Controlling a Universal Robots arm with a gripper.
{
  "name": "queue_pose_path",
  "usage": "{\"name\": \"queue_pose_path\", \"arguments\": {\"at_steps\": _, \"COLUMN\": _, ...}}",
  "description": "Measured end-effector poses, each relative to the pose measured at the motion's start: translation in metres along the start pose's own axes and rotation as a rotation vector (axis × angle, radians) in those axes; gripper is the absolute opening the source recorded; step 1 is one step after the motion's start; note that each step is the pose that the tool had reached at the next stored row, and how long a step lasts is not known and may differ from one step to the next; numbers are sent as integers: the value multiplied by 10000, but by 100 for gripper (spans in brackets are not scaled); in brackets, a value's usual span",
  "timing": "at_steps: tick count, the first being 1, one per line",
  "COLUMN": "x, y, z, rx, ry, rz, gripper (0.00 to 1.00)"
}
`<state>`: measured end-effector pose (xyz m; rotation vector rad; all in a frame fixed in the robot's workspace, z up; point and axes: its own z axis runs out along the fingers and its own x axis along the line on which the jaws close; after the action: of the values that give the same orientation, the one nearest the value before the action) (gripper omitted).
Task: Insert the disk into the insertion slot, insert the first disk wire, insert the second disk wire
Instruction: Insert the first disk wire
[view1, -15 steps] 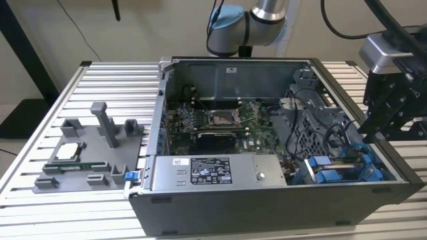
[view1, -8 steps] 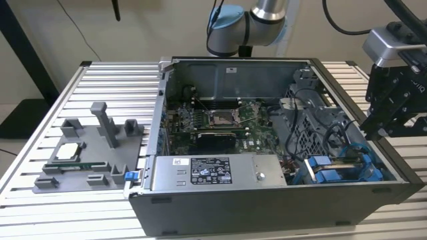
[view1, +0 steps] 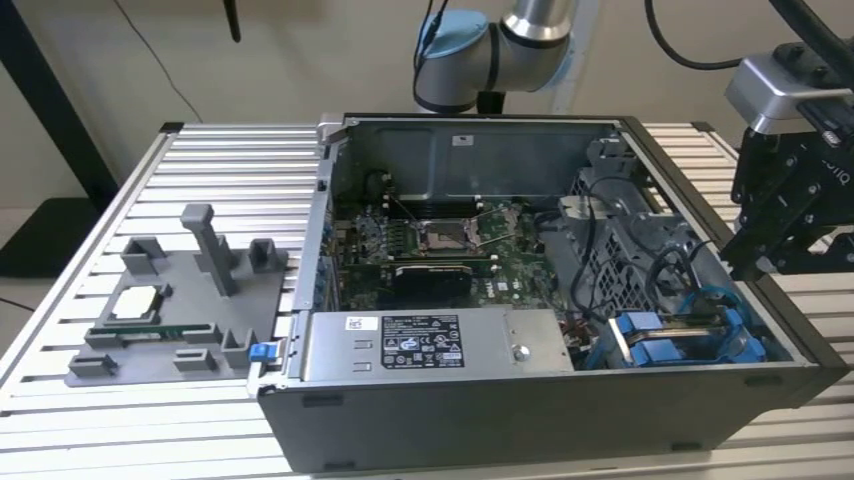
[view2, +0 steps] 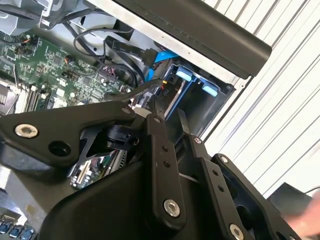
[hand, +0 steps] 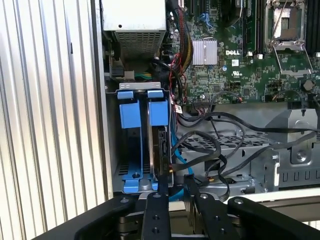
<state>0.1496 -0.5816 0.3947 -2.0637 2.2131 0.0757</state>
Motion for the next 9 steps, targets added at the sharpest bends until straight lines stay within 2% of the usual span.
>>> {"name": "queue_pose_path", "arguments": {"at_steps": 5, "x": -3, "y": -24, "z": 1, "rx": 1, "ry": 1, "rz": 0, "gripper": 100}}
{"name": "queue_pose_path", "arguments": {"at_steps": 9, "x": -11, "y": -74, "z": 5, "rx": -3, "ry": 0, "rz": 1, "gripper": 100}}
